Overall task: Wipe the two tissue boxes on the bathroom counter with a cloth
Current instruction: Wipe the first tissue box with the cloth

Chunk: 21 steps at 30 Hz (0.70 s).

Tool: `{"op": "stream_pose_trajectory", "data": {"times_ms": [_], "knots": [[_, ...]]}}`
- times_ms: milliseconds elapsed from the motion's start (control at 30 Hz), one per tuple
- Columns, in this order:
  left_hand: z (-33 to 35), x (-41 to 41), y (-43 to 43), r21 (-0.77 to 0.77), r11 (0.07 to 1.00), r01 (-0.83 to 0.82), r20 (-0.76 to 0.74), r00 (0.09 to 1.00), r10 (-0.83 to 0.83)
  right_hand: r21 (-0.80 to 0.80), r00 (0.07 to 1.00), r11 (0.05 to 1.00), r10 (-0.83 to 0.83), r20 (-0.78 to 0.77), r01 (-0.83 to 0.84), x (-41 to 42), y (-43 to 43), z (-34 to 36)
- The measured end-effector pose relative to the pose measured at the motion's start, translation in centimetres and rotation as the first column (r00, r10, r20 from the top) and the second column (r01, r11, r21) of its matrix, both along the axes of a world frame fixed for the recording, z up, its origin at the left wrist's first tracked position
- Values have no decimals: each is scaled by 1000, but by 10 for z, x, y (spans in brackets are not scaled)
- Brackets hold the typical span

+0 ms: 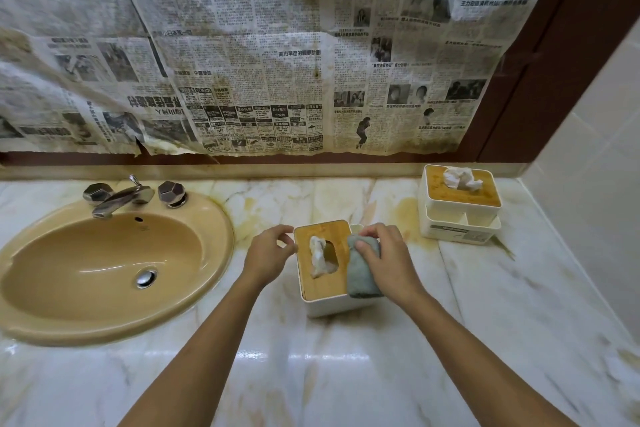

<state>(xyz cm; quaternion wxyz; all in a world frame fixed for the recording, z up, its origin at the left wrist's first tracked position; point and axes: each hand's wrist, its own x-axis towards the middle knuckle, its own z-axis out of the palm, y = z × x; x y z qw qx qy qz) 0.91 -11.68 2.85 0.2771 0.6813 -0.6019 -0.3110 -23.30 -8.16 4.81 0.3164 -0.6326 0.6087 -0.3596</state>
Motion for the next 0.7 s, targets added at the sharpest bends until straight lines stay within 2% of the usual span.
{"op": "stream_pose_trajectory", "data": {"times_ms": [67,133,233,400,567,700], "knots": [[0,-6,-1,-21,1000,3,27,1000,-2,18,992,997,81,-99,-79,10,13,-8],[0,-11,-3,-46,999,2,61,998,1,6,936,988,149,-320,-155,16,25,-23],[-3,-15,-3,-69,998,-4,75,997,9,-74,855,985,97,-509,-156,18,29,-36],[-14,-8,-1,-20,1000,0,34,999,1,-28,812,992,85,-577,-123,22,4,-29],[-18,-5,-6,-20,999,29,45,999,-28,28,826,993,112,-552,-116,26,-43,-20],[-21,-3,-5,-11,999,34,33,999,-34,36,797,993,112,-594,-112,29,-36,-20]]}}
